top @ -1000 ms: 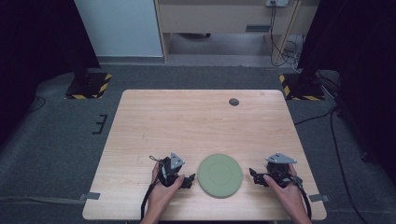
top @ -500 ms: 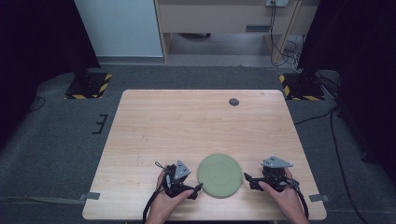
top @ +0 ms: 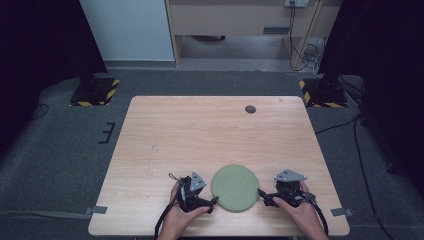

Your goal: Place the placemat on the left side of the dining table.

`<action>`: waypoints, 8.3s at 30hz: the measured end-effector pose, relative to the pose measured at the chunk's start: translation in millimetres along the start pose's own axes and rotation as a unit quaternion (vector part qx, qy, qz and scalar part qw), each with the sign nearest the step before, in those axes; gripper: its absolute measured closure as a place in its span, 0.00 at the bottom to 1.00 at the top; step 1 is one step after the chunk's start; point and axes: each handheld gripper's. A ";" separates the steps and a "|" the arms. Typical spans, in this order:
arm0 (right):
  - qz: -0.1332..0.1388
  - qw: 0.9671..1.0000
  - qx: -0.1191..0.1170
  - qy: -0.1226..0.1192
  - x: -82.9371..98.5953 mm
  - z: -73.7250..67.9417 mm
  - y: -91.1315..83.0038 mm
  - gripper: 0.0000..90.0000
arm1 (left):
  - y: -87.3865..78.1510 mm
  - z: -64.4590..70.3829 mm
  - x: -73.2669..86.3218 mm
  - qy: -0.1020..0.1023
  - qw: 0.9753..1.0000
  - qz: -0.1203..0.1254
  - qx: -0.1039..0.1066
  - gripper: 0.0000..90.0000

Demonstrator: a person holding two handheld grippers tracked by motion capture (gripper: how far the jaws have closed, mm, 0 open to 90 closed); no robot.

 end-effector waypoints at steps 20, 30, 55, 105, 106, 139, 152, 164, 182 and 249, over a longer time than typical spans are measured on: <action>0.006 1.000 0.028 0.002 -2.6 0.5 7.6 0.03 | 6.5 -6.2 -3.8 0.003 1.000 0.000 -0.013 0.01; 0.010 1.000 0.025 0.005 -4.0 1.3 5.8 0.05 | 4.1 -4.2 -3.9 0.004 1.000 0.006 -0.015 0.07; 0.008 1.000 0.022 -0.002 -4.0 -3.1 7.7 0.05 | 7.5 3.0 -7.2 0.017 1.000 0.010 -0.010 0.11; 0.004 1.000 0.020 -0.002 -4.3 -6.3 14.8 0.03 | 14.4 2.6 -10.2 0.026 0.999 0.019 -0.022 0.10; 0.003 1.000 0.018 -0.001 -4.3 -6.2 14.4 0.04 | 14.2 2.7 -10.2 0.026 0.999 0.019 -0.021 0.10; 0.006 1.000 0.018 -0.007 -4.1 -7.7 14.3 0.04 | 16.8 4.2 -11.9 0.032 0.999 0.021 -0.013 0.11; 0.002 1.000 0.018 -0.002 -3.9 -4.7 12.2 0.05 | 17.2 4.6 -12.4 0.037 0.999 0.022 -0.016 0.11; 0.006 1.000 0.022 -0.003 -4.3 -6.0 15.8 0.03 | 18.6 2.5 -12.8 0.035 0.999 0.022 -0.014 0.11; 0.003 1.000 0.023 0.006 -4.4 -3.6 16.5 0.03 | 16.7 -1.9 -12.7 0.024 0.999 0.031 -0.011 0.12; 0.011 1.000 0.024 0.004 -3.1 -1.1 16.8 0.06 | 71.4 -44.4 -57.0 -0.025 0.998 -0.050 0.028 0.29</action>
Point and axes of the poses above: each handheld gripper's, and its own axes: y roughly forward along the jaws, x roughly out of its underside, z roughly to its right, and after that the axes turned 15 degrees about z, right-handed
